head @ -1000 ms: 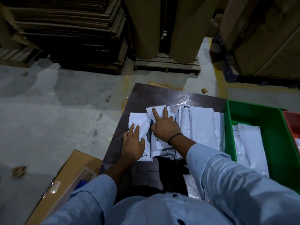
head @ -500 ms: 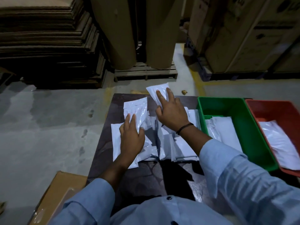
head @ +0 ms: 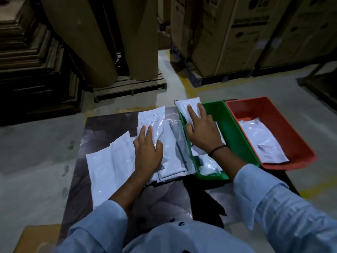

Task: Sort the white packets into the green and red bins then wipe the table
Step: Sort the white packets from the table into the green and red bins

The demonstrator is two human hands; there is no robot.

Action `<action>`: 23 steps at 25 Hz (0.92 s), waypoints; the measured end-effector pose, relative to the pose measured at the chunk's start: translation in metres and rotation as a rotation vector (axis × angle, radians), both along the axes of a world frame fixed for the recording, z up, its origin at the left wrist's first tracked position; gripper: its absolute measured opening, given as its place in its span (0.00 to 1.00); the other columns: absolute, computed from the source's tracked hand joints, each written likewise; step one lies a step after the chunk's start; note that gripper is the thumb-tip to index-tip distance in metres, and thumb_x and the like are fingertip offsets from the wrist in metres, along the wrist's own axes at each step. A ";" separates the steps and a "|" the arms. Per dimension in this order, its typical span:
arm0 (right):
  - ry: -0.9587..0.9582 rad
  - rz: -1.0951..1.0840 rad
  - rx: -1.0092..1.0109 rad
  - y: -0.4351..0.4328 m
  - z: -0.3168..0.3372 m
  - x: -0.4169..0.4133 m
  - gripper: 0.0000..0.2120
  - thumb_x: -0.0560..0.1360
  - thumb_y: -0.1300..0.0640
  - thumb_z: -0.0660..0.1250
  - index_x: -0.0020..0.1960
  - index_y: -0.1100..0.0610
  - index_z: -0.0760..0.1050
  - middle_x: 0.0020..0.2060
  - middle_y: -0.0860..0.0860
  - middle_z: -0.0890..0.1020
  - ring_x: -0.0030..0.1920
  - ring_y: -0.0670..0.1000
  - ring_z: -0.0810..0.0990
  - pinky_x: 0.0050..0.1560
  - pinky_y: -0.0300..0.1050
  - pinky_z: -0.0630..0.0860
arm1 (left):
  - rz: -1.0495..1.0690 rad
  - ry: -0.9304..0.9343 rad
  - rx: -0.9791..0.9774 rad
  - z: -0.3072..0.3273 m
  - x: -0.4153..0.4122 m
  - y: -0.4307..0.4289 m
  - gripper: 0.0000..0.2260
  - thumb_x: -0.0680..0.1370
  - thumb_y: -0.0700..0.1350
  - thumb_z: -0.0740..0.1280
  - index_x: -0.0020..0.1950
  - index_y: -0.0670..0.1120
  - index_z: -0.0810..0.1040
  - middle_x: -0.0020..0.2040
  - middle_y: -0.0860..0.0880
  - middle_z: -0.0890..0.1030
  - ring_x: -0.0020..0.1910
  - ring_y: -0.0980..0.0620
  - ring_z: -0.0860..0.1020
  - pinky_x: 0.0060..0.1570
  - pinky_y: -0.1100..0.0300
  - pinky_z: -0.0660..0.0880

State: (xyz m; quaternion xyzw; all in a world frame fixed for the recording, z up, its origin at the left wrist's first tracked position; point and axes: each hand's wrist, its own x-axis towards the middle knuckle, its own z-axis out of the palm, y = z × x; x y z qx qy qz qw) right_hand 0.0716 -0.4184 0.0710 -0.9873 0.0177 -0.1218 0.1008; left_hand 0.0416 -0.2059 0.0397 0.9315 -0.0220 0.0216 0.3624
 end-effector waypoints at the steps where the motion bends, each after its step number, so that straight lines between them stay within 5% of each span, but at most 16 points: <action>1: 0.012 -0.016 0.000 -0.014 -0.004 -0.003 0.32 0.78 0.49 0.59 0.80 0.49 0.55 0.79 0.61 0.57 0.59 0.69 0.73 0.60 0.59 0.73 | -0.013 -0.003 -0.002 0.000 -0.002 -0.009 0.29 0.80 0.53 0.55 0.81 0.47 0.60 0.83 0.48 0.56 0.80 0.42 0.55 0.77 0.47 0.54; 13: 0.345 -0.048 -0.140 -0.101 -0.085 -0.019 0.30 0.80 0.48 0.58 0.80 0.50 0.56 0.79 0.63 0.56 0.64 0.72 0.70 0.64 0.59 0.69 | 0.061 0.051 0.002 0.002 -0.015 -0.059 0.27 0.83 0.52 0.58 0.82 0.48 0.59 0.83 0.49 0.55 0.80 0.44 0.53 0.77 0.48 0.54; 18: 0.378 0.019 -0.141 -0.100 -0.098 -0.005 0.30 0.80 0.53 0.58 0.79 0.60 0.56 0.77 0.68 0.54 0.77 0.72 0.50 0.76 0.65 0.49 | 0.099 0.057 0.017 0.003 -0.018 -0.065 0.27 0.84 0.49 0.60 0.82 0.48 0.59 0.83 0.49 0.54 0.81 0.44 0.52 0.77 0.48 0.54; 23: 0.428 0.084 -0.121 -0.109 -0.111 -0.001 0.34 0.80 0.53 0.58 0.81 0.62 0.47 0.78 0.70 0.47 0.78 0.71 0.47 0.77 0.63 0.49 | 0.124 0.070 0.017 0.006 -0.021 -0.070 0.27 0.84 0.49 0.60 0.82 0.48 0.58 0.83 0.49 0.54 0.81 0.44 0.52 0.77 0.48 0.54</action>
